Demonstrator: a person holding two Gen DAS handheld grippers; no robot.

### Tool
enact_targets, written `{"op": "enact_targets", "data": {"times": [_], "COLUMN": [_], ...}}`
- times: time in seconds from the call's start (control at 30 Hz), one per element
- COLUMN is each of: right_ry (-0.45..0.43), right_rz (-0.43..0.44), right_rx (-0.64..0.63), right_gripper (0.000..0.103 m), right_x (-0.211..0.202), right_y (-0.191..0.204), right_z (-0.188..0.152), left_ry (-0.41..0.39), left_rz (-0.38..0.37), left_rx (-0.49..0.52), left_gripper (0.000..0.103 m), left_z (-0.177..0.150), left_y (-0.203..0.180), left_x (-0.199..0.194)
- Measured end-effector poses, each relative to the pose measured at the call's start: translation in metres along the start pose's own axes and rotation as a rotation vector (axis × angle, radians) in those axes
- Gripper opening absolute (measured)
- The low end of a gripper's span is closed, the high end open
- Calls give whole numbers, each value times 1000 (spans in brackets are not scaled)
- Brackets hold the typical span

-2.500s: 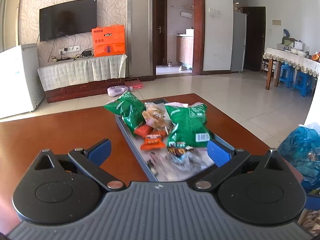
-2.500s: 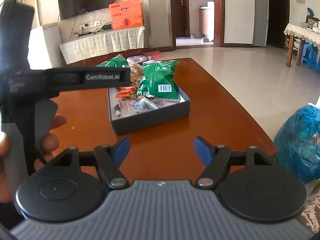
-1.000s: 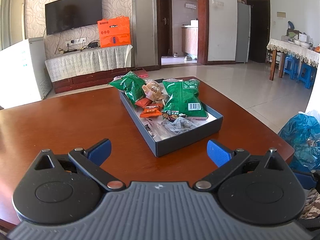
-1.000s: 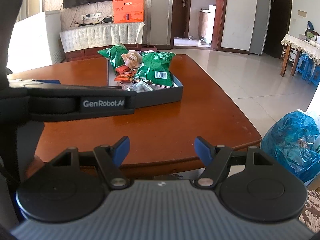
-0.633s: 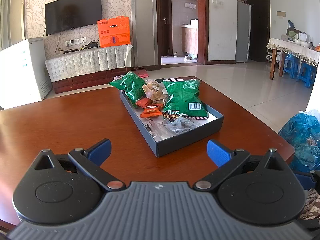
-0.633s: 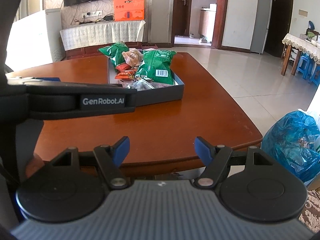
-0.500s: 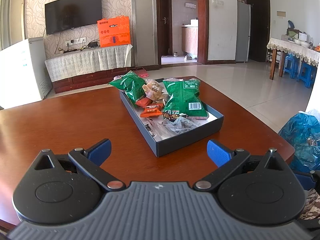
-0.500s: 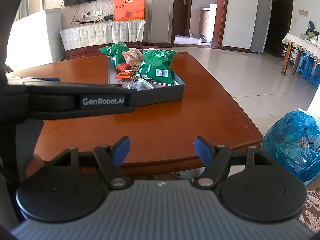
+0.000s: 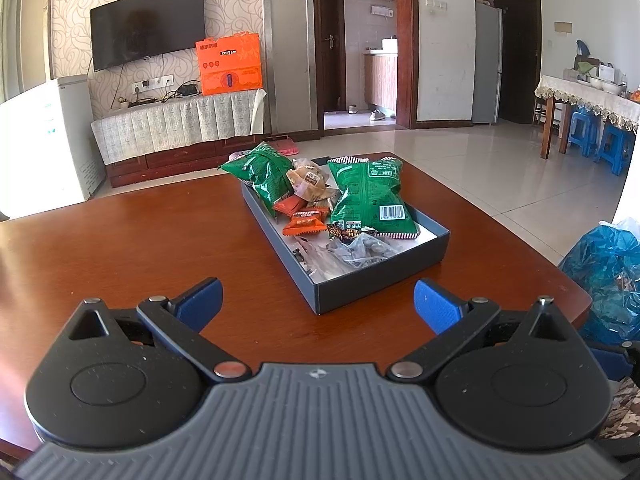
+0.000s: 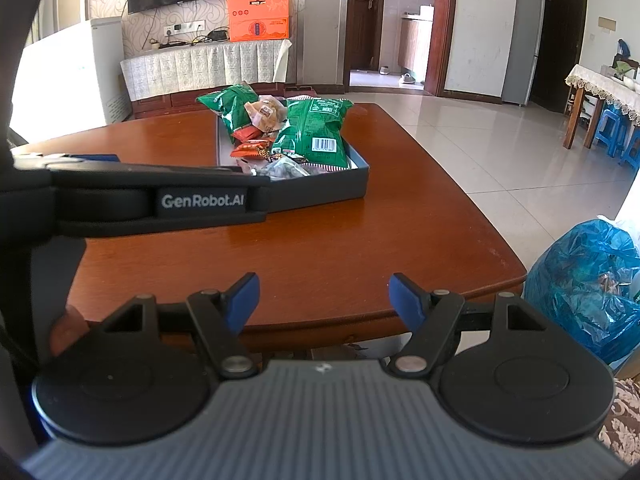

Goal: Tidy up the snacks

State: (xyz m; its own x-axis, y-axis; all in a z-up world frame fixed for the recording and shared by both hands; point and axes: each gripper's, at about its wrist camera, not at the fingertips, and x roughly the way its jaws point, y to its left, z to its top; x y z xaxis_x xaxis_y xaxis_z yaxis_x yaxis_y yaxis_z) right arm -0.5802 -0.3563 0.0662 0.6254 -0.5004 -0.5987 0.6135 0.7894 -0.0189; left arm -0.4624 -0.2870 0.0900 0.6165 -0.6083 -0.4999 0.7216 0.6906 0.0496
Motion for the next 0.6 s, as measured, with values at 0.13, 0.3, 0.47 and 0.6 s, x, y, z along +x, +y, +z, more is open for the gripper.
{"op": "enact_targets", "data": {"times": [0.13,0.3,0.47,0.6], "right_ry": [2,2,5,7], "right_rz": [2,2,4,6], "right_rx": [-1,0,-2,-2], "right_gripper": [74,74,74,74], "right_x": [1,1,2,3], "right_y": [0,0,0,0], "right_z": [-1,-1,-2,-2], "left_ry": [0,-2,-1,-1], "left_rz": [-1,2,2,1], "left_rx": [0,4,3,2], "left_gripper": [103,103,103,103], "left_z": [0,0,0,0], "left_y": [0,-1,-1,-1], "left_x": [0,-1,-1,-1]}}
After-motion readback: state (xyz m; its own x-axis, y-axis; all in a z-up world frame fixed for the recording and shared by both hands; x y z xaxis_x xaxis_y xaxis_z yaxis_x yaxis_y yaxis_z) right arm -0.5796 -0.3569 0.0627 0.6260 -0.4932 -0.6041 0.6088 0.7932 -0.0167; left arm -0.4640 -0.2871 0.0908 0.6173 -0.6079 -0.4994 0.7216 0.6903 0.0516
